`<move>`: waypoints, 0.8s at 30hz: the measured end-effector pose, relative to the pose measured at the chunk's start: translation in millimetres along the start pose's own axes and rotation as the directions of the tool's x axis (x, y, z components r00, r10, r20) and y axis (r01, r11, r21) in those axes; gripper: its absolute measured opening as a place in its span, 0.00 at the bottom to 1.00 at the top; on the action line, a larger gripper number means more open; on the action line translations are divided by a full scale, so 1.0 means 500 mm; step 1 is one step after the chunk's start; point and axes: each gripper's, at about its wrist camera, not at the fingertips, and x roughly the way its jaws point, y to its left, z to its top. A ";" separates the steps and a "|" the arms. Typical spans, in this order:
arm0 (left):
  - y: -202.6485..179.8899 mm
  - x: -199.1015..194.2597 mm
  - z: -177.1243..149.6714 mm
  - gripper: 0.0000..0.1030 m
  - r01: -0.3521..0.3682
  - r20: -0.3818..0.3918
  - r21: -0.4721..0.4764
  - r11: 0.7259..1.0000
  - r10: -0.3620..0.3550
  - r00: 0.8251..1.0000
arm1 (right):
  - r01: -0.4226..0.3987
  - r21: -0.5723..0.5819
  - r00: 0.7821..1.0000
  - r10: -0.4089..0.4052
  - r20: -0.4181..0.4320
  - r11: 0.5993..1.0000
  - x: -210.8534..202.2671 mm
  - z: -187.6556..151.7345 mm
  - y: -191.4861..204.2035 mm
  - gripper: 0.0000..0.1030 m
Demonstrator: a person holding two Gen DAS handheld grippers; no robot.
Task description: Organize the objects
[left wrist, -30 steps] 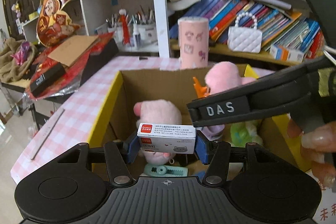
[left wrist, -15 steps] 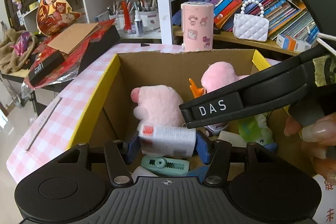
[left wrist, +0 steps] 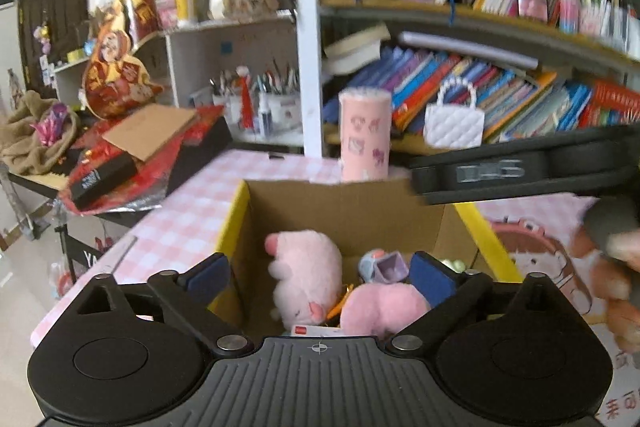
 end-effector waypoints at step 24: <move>0.004 -0.221 -0.173 0.99 0.059 -0.031 0.044 0.997 -0.058 0.998 | 0.452 0.188 0.891 -0.453 -0.036 0.872 -0.366 -0.354 0.073 0.90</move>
